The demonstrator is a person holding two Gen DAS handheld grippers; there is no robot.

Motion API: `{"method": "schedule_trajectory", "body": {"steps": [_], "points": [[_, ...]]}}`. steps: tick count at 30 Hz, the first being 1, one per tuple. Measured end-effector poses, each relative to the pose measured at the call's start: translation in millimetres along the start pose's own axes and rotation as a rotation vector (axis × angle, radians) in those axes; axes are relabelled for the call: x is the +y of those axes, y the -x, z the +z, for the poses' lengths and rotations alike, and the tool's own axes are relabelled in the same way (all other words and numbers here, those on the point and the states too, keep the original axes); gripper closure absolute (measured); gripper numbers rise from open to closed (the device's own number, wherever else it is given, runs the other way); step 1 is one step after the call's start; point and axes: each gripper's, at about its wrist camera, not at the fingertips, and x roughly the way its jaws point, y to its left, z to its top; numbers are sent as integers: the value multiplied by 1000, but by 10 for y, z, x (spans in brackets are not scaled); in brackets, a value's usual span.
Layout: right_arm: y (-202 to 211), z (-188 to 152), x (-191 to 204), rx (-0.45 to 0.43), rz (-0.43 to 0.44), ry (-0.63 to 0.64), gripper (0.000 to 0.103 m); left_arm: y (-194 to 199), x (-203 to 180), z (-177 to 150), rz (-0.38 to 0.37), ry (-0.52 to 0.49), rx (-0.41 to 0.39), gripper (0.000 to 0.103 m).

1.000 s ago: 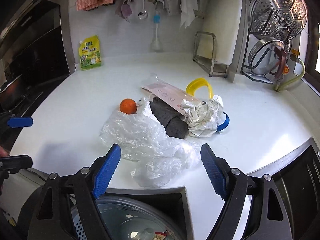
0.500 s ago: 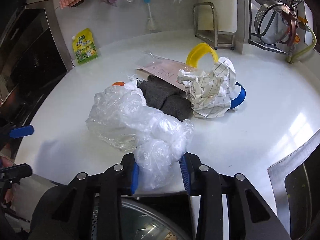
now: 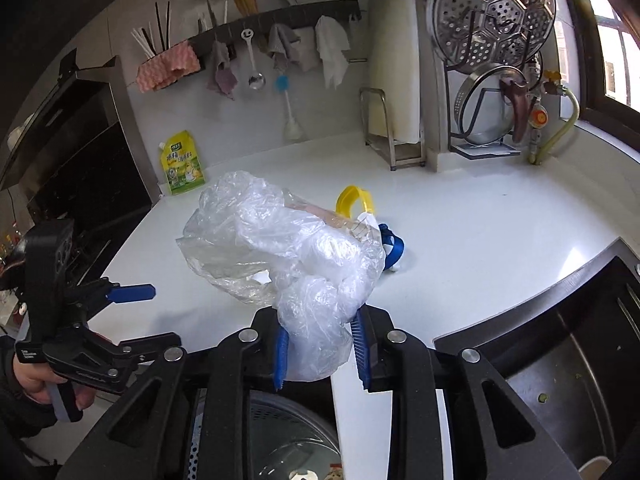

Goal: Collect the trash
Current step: 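Grasp the crumpled plastic bag with the right tool while the left tool grasps the white tissue, then move both tools over the basket and open them to drop bag and tissue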

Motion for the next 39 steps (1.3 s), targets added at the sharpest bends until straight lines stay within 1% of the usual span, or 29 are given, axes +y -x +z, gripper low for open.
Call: {"method": "schedule_trajectory", "body": {"steps": [3, 7, 11, 15, 17, 19, 22, 23, 24, 25, 27, 30, 33, 36, 39], "points": [[39, 1, -21, -13, 5, -4, 78, -166, -136, 148, 19, -9, -6, 7], [77, -18, -77, -28, -27, -8, 78, -364, -258, 308, 34, -12, -6, 7], [142, -45, -142, -40, -50, -23, 78, -565, -339, 408, 60, -10, 1, 7], [155, -61, -161, -48, -45, -35, 78, -744, -354, 484, 102, -18, 9, 8], [132, -70, -136, -48, -42, -27, 78, -805, -318, 509, 109, -6, 16, 21], [97, -77, -108, -45, -35, -24, 77, -873, -273, 505, 103, 10, 41, 39], [29, -93, -70, -37, -27, -17, 77, -911, -250, 475, 103, 8, 54, 48], [8, -102, -60, -33, -22, -16, 77, -913, -234, 469, 100, 9, 54, 54], [-10, -110, -43, -28, -23, -12, 77, -906, -218, 461, 100, 9, 59, 70], [-23, -120, -36, -24, -24, -10, 77, -893, -204, 452, 100, 9, 62, 82], [-34, -124, -39, -24, -22, -17, 77, -840, -184, 437, 84, 6, 63, 90], [-31, -127, -44, -29, -23, -30, 77, -736, -156, 419, 77, -1, 55, 92], [-33, -131, -20, -26, -21, -31, 77, -594, -69, 402, 51, 10, 37, 93], [-35, -162, 57, -19, -17, -25, 77, -421, 32, 356, 42, 22, 18, 93], [-43, -208, 187, -7, -12, -8, 77, -210, 93, 277, 45, 6, -3, 93]]}}
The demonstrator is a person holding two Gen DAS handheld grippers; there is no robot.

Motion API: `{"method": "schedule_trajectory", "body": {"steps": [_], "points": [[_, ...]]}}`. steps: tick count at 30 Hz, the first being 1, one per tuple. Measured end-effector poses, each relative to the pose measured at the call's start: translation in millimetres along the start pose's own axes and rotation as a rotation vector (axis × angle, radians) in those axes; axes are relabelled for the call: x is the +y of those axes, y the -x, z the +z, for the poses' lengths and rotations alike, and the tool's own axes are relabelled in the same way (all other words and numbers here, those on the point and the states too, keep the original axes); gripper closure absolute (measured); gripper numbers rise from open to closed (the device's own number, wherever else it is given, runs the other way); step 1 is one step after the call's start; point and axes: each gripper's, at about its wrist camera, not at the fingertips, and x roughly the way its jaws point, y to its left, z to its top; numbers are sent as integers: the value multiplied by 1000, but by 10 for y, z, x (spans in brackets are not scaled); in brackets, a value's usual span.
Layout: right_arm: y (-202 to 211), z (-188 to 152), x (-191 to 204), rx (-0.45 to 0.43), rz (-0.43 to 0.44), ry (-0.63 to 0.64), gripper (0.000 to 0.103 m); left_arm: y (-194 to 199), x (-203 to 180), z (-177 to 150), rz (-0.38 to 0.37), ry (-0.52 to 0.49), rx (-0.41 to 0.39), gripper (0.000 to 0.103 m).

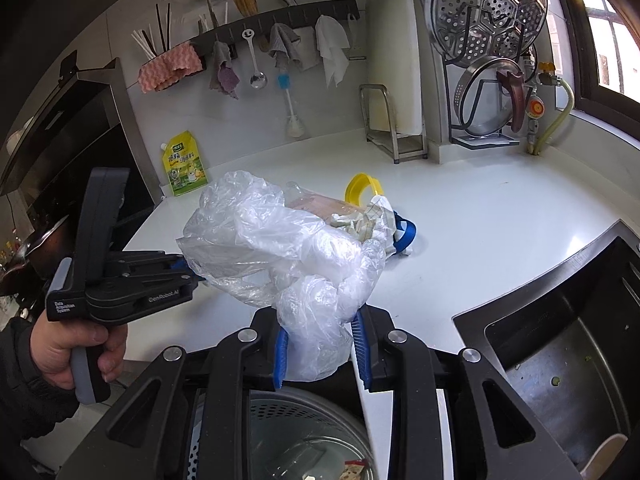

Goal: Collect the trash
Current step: 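Move both tools over the basket and open them to drop bag and tissue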

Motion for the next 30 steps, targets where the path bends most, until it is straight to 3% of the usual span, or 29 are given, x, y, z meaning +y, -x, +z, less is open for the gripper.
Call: {"method": "schedule_trajectory", "body": {"steps": [7, 15, 23, 30], "points": [[88, -261, 343, 46, 3, 57, 77, 482, 102, -363, -31, -35, -22, 93], [365, -797, 586, 134, -18, 97, 77, 843, -36, -865, -79, -86, -11, 93], [457, -1362, 681, 274, -40, 116, 77, 843, -427, -1190, -223, -145, 63, 93], [438, -1547, 659, 307, -67, 109, 77, 795, -588, -1274, -254, -177, 84, 93]]}}
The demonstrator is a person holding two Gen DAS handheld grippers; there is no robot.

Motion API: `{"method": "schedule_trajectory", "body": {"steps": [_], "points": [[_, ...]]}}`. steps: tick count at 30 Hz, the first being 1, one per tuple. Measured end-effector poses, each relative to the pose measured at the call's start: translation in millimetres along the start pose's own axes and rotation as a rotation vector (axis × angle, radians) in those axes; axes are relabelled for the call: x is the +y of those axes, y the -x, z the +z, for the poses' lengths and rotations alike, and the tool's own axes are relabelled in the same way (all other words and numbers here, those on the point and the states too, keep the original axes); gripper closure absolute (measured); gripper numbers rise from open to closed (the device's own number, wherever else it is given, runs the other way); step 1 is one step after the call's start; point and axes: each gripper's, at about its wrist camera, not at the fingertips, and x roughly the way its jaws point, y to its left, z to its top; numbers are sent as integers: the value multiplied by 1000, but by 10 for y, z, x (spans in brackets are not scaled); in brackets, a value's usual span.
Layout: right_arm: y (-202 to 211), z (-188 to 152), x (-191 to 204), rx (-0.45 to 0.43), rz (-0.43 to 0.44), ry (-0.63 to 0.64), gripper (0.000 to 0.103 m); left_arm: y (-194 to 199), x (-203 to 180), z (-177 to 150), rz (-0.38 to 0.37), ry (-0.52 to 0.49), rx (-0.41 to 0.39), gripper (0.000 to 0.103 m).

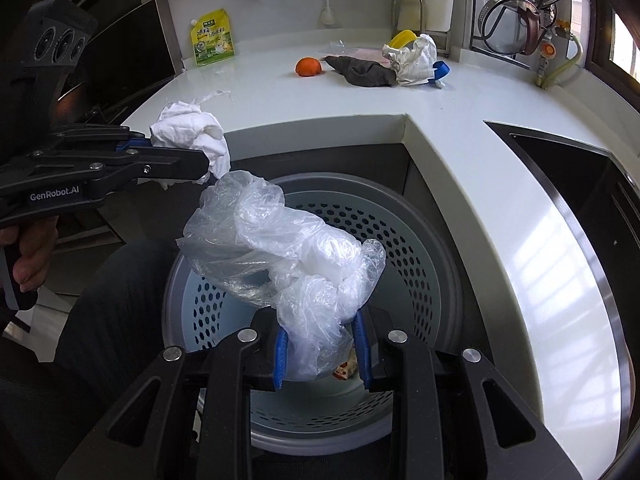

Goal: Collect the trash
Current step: 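Move both tools over the basket and open them to drop bag and tissue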

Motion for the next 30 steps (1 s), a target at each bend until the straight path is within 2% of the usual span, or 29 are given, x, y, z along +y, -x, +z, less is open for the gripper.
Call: {"method": "schedule_trajectory", "body": {"steps": [13, 21, 30], "points": [[-98, -104, -101, 38, -3, -19, 77, -224, -58, -17, -28, -22, 66, 92], [-190, -126, -97, 70, -17, 2, 77, -380, -31, -32, -84, -15, 130, 92], [-275, -155, -135, 95, -33, 9, 76, -537, -5, -49, -91, -17, 174, 89]]}}
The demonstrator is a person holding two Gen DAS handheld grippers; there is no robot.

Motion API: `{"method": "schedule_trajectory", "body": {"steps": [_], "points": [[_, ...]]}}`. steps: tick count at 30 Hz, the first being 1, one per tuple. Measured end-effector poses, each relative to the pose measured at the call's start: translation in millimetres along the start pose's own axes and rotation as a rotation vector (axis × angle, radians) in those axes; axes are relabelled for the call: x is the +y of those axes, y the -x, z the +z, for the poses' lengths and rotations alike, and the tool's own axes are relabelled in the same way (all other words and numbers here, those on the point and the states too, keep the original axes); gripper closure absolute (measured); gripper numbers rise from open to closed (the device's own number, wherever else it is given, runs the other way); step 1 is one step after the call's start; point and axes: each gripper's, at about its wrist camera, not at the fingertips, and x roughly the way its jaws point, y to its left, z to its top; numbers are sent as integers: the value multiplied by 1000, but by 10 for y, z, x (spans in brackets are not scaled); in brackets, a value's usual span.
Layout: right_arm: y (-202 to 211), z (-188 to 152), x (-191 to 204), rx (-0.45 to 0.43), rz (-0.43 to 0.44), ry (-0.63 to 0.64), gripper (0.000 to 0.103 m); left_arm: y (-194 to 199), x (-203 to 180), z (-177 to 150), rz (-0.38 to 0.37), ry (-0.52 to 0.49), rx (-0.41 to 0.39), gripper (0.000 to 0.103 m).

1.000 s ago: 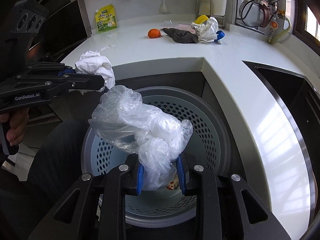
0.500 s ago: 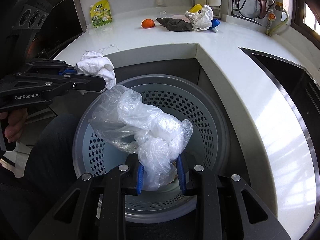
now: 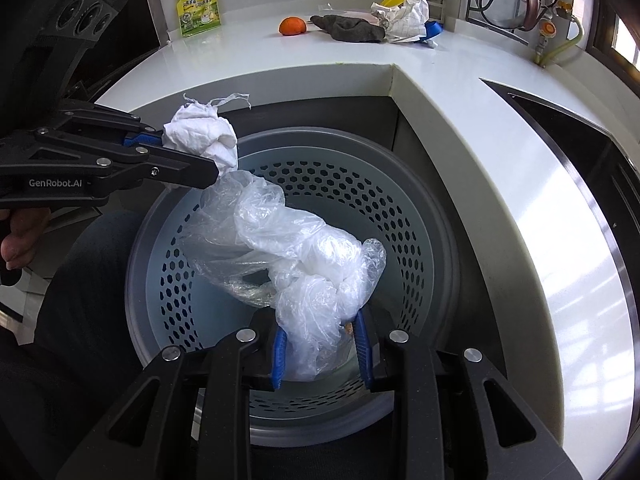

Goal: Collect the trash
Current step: 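Move both tools over the basket and open them to drop bag and tissue, then grasp the orange with the left tool while the right tool grasps the crumpled paper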

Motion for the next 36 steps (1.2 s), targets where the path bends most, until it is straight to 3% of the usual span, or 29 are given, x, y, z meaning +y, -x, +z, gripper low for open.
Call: {"method": "schedule_trajectory", "body": {"steps": [2, 3, 4, 5, 7, 19, 24, 29, 36], "points": [[-13, 3, -1, 7, -7, 5, 73, -45, 21, -3, 14, 0, 14, 85], [-16, 4, 4, 8, -9, 10, 68, -56, 17, -10, 38, -11, 14, 81], [-17, 4, 9, 9, -13, 15, 56, -61, 10, -10, 52, -20, 10, 71], [-9, 4, 12, 3, -18, 17, 51, -59, 15, -9, 54, -20, 6, 64], [4, 6, 8, -1, -23, 18, 42, -23, 29, 2, 93, -15, -23, 31], [153, 69, -22, -36, -11, 15, 35, 161, 121, 118, 154, -17, -74, 26], [466, 228, -35, -180, 26, -1, 30, 413, 290, 251, 227, 44, -181, 12], [687, 508, -74, -312, 46, -19, 29, 521, 618, 463, 278, 136, -221, 12], [731, 1024, -185, -394, 37, -33, 28, 565, 984, 828, 347, 169, -262, 11]]}}
